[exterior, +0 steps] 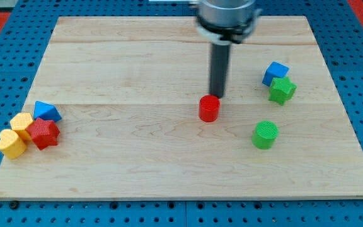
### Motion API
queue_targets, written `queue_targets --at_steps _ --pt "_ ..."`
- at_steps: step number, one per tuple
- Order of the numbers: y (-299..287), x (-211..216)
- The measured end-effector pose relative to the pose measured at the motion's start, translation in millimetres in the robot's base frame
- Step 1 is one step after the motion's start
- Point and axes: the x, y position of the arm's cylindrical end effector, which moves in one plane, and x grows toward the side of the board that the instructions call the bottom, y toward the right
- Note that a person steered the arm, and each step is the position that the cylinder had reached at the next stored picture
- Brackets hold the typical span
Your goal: Place red circle into blue triangle
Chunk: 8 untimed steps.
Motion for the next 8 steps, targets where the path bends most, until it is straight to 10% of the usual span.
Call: queue_targets --at_steps 2,8 --pt "-27 53" --pt "-234 18"
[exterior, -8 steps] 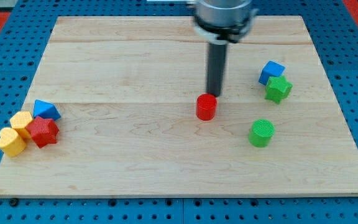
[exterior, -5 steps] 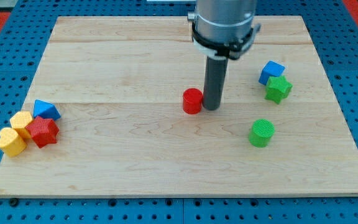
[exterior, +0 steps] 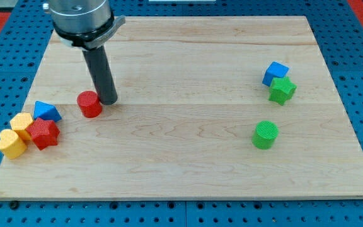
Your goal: Place red circle into blue triangle
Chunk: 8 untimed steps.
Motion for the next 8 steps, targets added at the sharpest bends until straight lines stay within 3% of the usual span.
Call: queue_targets --at_steps 1,2,4,5,6,7,8 --pt "-19 20" --pt "-2 30" --pt "220 38" --pt "304 38" --pt "351 51" --pt "351 97" --pt "305 96"
